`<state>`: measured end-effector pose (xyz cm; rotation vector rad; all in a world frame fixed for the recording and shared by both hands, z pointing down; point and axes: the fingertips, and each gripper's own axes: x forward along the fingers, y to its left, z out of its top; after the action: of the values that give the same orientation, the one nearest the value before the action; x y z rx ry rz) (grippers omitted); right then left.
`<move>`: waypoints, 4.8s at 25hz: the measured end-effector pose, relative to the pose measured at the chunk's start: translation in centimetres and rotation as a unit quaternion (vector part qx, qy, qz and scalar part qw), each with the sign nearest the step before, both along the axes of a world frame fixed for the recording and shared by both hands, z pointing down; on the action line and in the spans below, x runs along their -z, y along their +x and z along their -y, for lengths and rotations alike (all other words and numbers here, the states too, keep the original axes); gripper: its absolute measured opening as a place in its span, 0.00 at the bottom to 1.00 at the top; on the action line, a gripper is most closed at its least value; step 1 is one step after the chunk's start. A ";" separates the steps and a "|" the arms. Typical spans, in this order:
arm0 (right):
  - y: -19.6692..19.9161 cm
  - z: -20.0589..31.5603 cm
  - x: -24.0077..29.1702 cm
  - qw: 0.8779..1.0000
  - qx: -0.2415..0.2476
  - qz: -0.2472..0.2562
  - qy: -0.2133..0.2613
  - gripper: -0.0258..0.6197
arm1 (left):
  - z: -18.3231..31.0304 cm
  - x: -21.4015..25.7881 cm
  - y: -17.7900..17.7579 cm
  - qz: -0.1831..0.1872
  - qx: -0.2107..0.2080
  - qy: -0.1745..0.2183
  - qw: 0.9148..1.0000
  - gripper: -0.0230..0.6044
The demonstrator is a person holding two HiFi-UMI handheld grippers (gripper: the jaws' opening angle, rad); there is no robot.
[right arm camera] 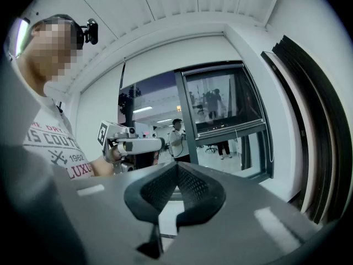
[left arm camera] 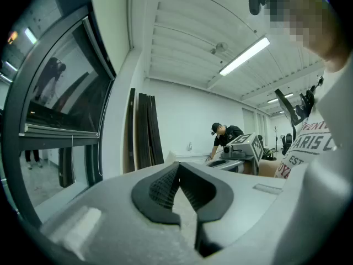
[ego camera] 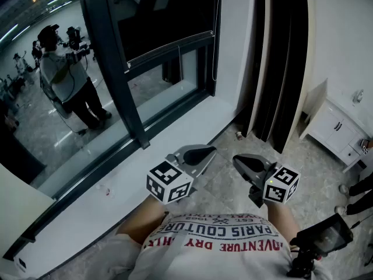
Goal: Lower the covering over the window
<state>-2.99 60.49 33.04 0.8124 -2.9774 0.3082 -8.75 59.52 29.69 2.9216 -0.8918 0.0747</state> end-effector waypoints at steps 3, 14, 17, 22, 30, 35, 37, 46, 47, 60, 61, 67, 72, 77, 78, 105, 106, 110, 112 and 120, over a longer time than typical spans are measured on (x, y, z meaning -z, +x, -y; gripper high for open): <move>0.0 0.1 0.1 1.000 -0.001 0.000 0.000 0.05 | 0.0 -0.1 0.0 0.002 0.000 -0.002 1.000 0.04; -0.2 0.0 -0.5 1.000 -0.003 0.012 -0.018 0.05 | 0.0 -0.8 0.0 -0.002 -0.004 -0.012 1.000 0.04; -0.2 0.4 -0.6 1.000 -0.005 0.018 -0.025 0.05 | 0.3 -1.0 -0.2 -0.005 -0.004 -0.016 1.000 0.04; -0.8 0.8 -1.1 0.999 -0.007 0.021 -0.032 0.05 | 0.6 -1.6 -0.8 -0.005 -0.006 -0.024 1.000 0.04; -2.1 1.3 -2.1 0.999 0.000 0.018 -0.036 0.05 | 1.5 -2.4 -2.0 -0.010 -0.006 -0.028 1.000 0.04; -0.1 3.0 -2.5 0.998 -0.020 0.031 -0.050 0.05 | 3.5 -3.8 -0.1 -0.012 -0.020 -0.047 0.999 0.04; 0.9 4.2 -3.2 0.998 -0.023 0.034 -0.053 0.05 | 4.7 -4.4 0.9 -0.008 -0.024 -0.053 0.998 0.04; 6.3 13.0 -5.4 0.995 -0.031 0.058 -0.079 0.05 | 13.2 -7.0 6.3 0.014 -0.020 -0.084 0.996 0.04; 6.9 14.3 -5.5 0.994 -0.031 0.062 -0.081 0.05 | 14.5 -7.2 6.9 0.017 -0.018 -0.089 0.996 0.04; 16.7 30.9 -4.2 0.992 -0.040 0.087 -0.080 0.05 | 31.3 -6.0 16.1 0.010 0.011 -0.099 0.995 0.04; 17.2 31.8 -4.2 0.993 -0.038 0.086 -0.077 0.05 | 32.3 -5.8 16.4 0.008 0.016 -0.096 0.995 0.04; 18.9 36.0 -3.0 0.993 -0.033 0.097 -0.062 0.05 | 36.2 -4.6 17.4 0.003 0.038 -0.076 0.996 0.04; 18.0 38.5 -3.7 0.994 -0.013 0.093 -0.062 0.05 | 38.5 -5.0 16.3 0.002 0.059 -0.076 0.995 0.04; 16.1 41.5 -4.6 0.994 0.003 0.085 -0.069 0.05 | 41.5 -6.1 14.6 -0.006 0.074 -0.084 0.994 0.04; 15.8 42.3 -4.8 0.994 0.005 0.082 -0.070 0.05 | 42.3 -6.3 14.4 -0.009 0.077 -0.086 0.993 0.04; 6.9 76.6 -1.8 0.999 0.000 0.050 -0.018 0.05 | 77.1 -4.2 5.1 -0.029 0.084 -0.064 0.994 0.04; 6.5 77.8 -1.6 0.999 -0.001 0.049 -0.014 0.05 | 78.2 -4.0 4.7 -0.029 0.084 -0.058 0.994 0.04; 5.5 81.7 -2.0 0.999 -0.008 0.043 -0.003 0.05 | 81.8 -3.8 3.3 -0.026 0.086 -0.049 0.995 0.04; 5.1 82.8 -2.4 0.999 -0.008 0.035 -0.001 0.05 | 82.7 -3.8 2.9 -0.025 0.089 -0.050 0.994 0.04; 4.1 88.0 -1.1 0.999 -0.022 0.035 0.015 0.06 | 85.3 -3.5 2.7 -0.022 0.090 -0.045 0.995 0.04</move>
<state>1.13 -27.50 34.13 0.8896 -3.0398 0.3020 -6.06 -25.81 33.19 2.7369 -1.1094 0.0369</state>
